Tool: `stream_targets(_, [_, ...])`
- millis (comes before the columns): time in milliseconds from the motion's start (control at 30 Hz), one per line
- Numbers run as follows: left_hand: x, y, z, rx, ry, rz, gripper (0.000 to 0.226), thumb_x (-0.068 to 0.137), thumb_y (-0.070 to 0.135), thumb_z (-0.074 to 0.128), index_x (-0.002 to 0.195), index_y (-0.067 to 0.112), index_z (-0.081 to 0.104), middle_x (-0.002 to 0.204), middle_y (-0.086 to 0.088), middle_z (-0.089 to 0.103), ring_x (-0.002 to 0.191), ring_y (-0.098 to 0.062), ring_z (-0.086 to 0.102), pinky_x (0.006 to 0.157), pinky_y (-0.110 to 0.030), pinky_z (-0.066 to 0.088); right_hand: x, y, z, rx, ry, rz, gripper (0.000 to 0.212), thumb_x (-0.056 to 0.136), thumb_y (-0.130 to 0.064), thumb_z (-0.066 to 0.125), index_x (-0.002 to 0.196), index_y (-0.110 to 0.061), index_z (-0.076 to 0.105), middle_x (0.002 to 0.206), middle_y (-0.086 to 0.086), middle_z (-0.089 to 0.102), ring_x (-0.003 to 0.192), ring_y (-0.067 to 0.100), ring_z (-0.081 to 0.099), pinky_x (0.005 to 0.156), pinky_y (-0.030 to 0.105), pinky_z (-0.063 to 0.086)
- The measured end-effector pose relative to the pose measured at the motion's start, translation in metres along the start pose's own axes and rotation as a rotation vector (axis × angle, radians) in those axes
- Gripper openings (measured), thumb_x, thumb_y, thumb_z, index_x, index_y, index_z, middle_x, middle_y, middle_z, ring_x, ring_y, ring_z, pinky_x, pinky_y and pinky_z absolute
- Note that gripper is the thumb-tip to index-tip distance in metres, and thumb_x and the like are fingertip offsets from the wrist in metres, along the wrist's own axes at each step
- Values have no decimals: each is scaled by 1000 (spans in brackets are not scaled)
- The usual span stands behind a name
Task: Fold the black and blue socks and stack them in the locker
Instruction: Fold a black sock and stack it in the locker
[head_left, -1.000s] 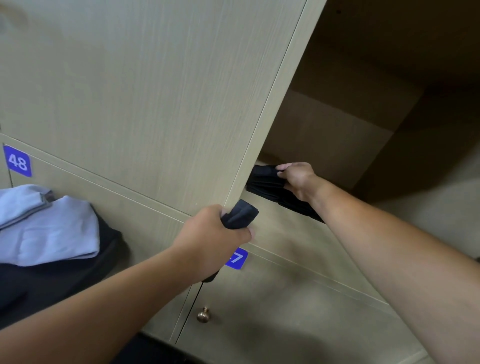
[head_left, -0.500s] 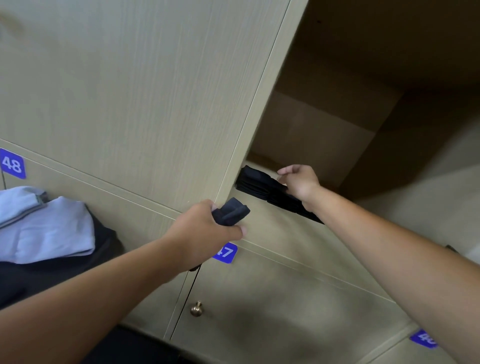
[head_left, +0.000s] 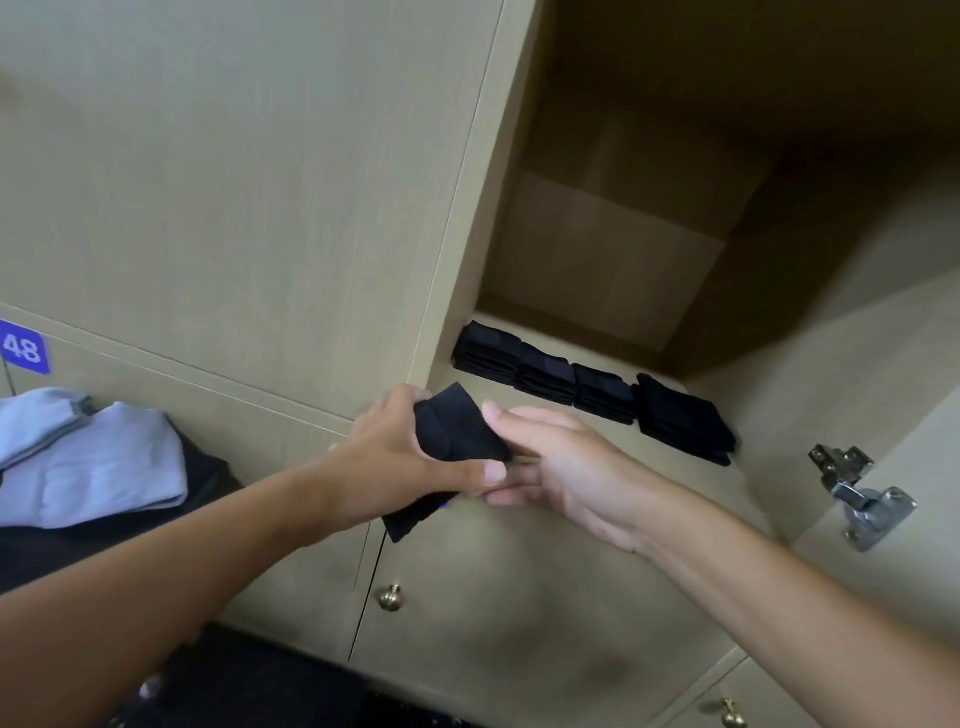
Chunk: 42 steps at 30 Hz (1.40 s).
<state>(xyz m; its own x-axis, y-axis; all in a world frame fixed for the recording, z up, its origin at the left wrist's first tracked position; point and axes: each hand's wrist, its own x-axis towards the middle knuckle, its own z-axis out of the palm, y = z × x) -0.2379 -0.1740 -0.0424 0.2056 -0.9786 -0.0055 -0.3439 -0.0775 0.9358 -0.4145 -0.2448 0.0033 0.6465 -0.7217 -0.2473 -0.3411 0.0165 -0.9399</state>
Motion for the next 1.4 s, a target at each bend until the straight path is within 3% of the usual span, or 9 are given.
stream_targets(133, [-1,-2,1,-37,-54,18,93,48,68,87,126,37,46,123,1,62,113,-17,64,96,-43,57,-1,10,-6,45,-106,-11,48,98,-28,65,137,-5,50,105,13,75,103,32,73,85,30,58])
stream_targets(233, [1,-5,4,-147,-102,9,49,87,36,79,126,27,51,115,-2,69,102,-16,70,85,-33,58,2,17,-15,-12,-103,-38,32,99,-10,63,130,-3,57,110,17,75,102,29,74,85,28,58])
stream_targets(333, [2,-7,-1,-147,-84,6,9,103,20,59,111,17,62,105,-3,74,96,-19,72,82,-34,56,5,23,-24,-40,-52,-37,26,98,-4,63,124,-4,62,107,15,76,94,23,74,83,26,59])
stream_targets(667, [-2,-11,1,-221,-137,-95,15,99,22,63,106,10,70,101,-7,78,94,-21,75,76,-33,58,1,26,-29,-97,60,-145,42,91,-25,75,129,-25,57,91,0,75,81,15,70,84,28,57])
stream_targets(767, [0,-9,2,-276,-151,-94,19,99,24,62,107,9,70,104,-9,78,95,-21,73,76,-32,56,0,28,-25,-156,81,-152,54,83,-23,83,129,-32,55,105,-6,76,91,12,74,82,21,56])
stream_targets(900, [0,-3,1,-397,-214,-73,36,97,38,60,107,6,74,108,-14,76,93,-21,71,85,-35,52,2,29,-25,-174,96,-174,53,82,-20,84,125,-32,56,109,-2,75,98,19,73,92,31,58])
stream_targets(1100, [-2,5,2,-265,-42,-34,47,79,46,73,94,1,74,88,-15,77,75,-21,70,71,-32,53,3,28,-24,-272,87,-276,72,76,-19,89,134,-38,51,110,-2,72,97,15,72,81,18,54])
stream_targets(1300, [-6,11,5,-286,30,-62,51,67,46,86,96,5,75,88,-15,78,74,-22,73,69,-31,56,1,27,-19,-176,21,-267,47,87,-12,79,129,-26,61,107,3,77,100,19,73,84,19,54])
stream_targets(1400, [-7,13,3,-366,29,-62,57,64,43,93,107,13,71,95,-15,78,78,-23,73,71,-34,57,3,29,-22,-112,14,-220,42,86,-4,78,123,-20,65,108,9,77,104,26,73,94,35,57])
